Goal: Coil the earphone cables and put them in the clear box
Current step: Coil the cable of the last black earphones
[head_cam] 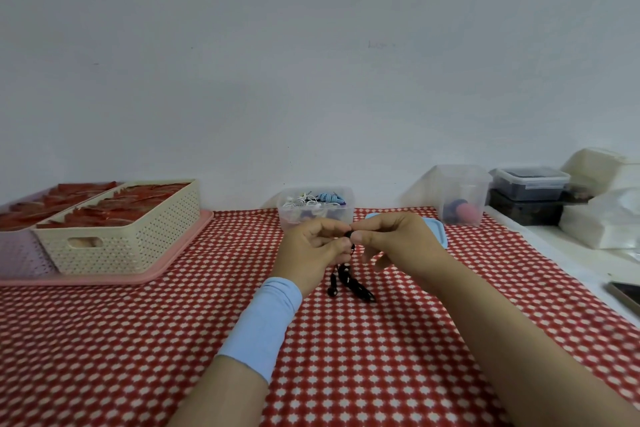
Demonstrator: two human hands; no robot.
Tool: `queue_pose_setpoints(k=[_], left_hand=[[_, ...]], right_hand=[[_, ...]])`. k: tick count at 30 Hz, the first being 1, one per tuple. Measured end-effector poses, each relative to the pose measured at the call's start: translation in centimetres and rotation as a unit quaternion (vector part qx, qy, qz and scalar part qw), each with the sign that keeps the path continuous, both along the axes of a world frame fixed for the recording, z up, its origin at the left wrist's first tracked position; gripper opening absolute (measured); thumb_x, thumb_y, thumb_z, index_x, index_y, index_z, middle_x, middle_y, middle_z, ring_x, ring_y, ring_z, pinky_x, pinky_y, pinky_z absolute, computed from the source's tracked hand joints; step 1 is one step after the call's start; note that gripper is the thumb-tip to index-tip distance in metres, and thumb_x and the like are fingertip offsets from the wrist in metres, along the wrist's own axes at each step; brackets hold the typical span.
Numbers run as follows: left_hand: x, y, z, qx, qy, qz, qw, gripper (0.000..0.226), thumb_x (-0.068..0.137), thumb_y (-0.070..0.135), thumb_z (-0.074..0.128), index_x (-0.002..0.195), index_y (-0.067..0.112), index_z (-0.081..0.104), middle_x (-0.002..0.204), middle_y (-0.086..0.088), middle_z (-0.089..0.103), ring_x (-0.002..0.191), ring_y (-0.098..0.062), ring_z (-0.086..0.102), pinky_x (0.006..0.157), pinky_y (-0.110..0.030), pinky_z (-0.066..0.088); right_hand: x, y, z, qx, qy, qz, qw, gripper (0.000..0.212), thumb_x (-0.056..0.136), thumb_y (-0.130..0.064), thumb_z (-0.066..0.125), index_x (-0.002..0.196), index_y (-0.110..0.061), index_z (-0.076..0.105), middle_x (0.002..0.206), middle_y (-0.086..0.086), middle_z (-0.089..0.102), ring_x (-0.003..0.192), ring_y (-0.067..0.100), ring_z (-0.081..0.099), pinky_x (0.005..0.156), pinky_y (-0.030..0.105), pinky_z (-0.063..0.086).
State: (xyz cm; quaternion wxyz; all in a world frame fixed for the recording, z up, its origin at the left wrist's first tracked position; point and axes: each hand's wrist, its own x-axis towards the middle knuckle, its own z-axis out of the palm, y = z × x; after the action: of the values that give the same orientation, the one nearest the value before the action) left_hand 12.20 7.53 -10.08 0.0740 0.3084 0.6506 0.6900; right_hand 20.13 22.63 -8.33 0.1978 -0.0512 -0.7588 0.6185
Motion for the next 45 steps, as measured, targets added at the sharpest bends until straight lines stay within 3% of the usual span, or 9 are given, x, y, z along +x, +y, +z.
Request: queue_pose_setpoints(k=[7, 15, 21, 25, 28, 32, 39, 41, 45], left_hand=[[-0.1, -0.1, 0.0, -0.002, 0.002, 0.008, 1.000, 0.018, 0.088, -0.003, 0.066, 0.092, 0.014, 0.072, 0.084, -0.005, 0.074, 0.080, -0.021, 0.073, 0.071, -0.030, 0.060], [0.0, -0.3, 0.1, -0.006, 0.000, -0.005, 1.000, 0.017, 0.088, -0.004, 0.065, 0.095, 0.010, 0.072, 0.087, -0.010, 0.073, 0.083, -0.021, 0.073, 0.073, -0.031, 0.060], [0.2, -0.5, 0.3, 0.000, -0.033, -0.047, 0.998, 0.016, 0.089, -0.007, 0.063, 0.098, 0.003, 0.072, 0.083, -0.011, 0.073, 0.080, -0.020, 0.072, 0.073, -0.031, 0.061], [-0.1, -0.6, 0.3, -0.030, -0.019, -0.041, 0.999, 0.027, 0.090, -0.005, 0.063, 0.112, 0.009, 0.069, 0.102, -0.011, 0.068, 0.085, -0.021, 0.071, 0.074, -0.033, 0.061], [-0.5, -0.9, 0.5, -0.063, 0.003, -0.028, 0.998, 0.036, 0.092, -0.003, 0.061, 0.122, 0.016, 0.067, 0.110, -0.005, 0.064, 0.090, -0.020, 0.070, 0.073, -0.027, 0.060], [-1.2, -1.5, 0.4, -0.111, 0.019, -0.011, 0.994, 0.024, 0.089, -0.001, 0.066, 0.100, 0.019, 0.074, 0.108, -0.007, 0.067, 0.092, -0.018, 0.071, 0.074, -0.028, 0.060], [-1.8, -2.2, 0.6, -0.152, 0.041, 0.035, 0.987, 0.028, 0.085, -0.002, 0.070, 0.106, 0.016, 0.068, 0.100, -0.005, 0.070, 0.082, -0.014, 0.073, 0.071, -0.027, 0.061], [-1.9, -2.4, 0.7, -0.147, 0.036, 0.038, 0.988, 0.030, 0.084, -0.004, 0.070, 0.108, 0.013, 0.070, 0.096, -0.003, 0.072, 0.081, -0.013, 0.074, 0.069, -0.024, 0.060], [-1.9, -2.6, 0.9, -0.145, 0.017, 0.035, 0.989, 0.024, 0.083, -0.007, 0.070, 0.101, 0.008, 0.072, 0.088, -0.009, 0.074, 0.075, -0.017, 0.074, 0.065, -0.021, 0.058]], right_hand=[[0.2, -0.1, 0.4, -0.091, -0.047, 0.031, 0.994, 0.016, 0.088, -0.017, 0.075, 0.102, -0.012, 0.078, 0.087, 0.002, 0.077, 0.063, 0.012, 0.065, 0.055, 0.025, 0.051], [0.1, 0.5, 0.3, -0.111, -0.075, 0.051, 0.990, 0.017, 0.093, -0.021, 0.068, 0.105, -0.013, 0.077, 0.089, -0.003, 0.076, 0.063, 0.013, 0.062, 0.055, 0.024, 0.049], [0.0, 1.2, -0.2, -0.100, -0.104, 0.079, 0.986, 0.023, 0.076, -0.025, 0.076, 0.096, -0.016, 0.080, 0.079, -0.002, 0.072, 0.057, 0.009, 0.055, 0.051, 0.021, 0.037], [0.3, 1.7, 0.5, -0.044, -0.112, 0.044, 0.992, 0.019, 0.086, -0.029, 0.074, 0.101, -0.018, 0.078, 0.094, -0.004, 0.077, 0.060, 0.010, 0.058, 0.052, 0.021, 0.037], [1.0, 3.7, 1.1, 0.104, -0.106, -0.082, 0.986, 0.014, 0.094, -0.032, 0.068, 0.093, -0.022, 0.078, 0.092, -0.008, 0.077, 0.060, 0.009, 0.060, 0.056, 0.021, 0.045], [1.3, 6.5, 0.2, 0.313, -0.196, -0.134, 0.920, 0.012, 0.089, -0.026, 0.070, 0.083, -0.023, 0.080, 0.087, -0.005, 0.076, 0.075, 0.013, 0.068, 0.073, 0.027, 0.054], [1.1, 7.2, -0.4, 0.407, -0.336, -0.121, 0.841, 0.005, 0.076, -0.024, 0.080, 0.081, -0.024, 0.080, 0.088, -0.003, 0.077, 0.081, 0.013, 0.070, 0.084, 0.033, 0.060], [0.9, 6.6, -0.5, 0.418, -0.316, -0.128, 0.842, 0.005, 0.078, -0.022, 0.079, 0.083, -0.021, 0.080, 0.088, -0.001, 0.076, 0.081, 0.014, 0.069, 0.083, 0.033, 0.059], [0.0, 3.8, -0.6, 0.348, -0.221, -0.097, 0.906, 0.003, 0.087, -0.024, 0.077, 0.085, -0.022, 0.078, 0.086, -0.005, 0.074, 0.074, 0.011, 0.067, 0.070, 0.025, 0.055]])
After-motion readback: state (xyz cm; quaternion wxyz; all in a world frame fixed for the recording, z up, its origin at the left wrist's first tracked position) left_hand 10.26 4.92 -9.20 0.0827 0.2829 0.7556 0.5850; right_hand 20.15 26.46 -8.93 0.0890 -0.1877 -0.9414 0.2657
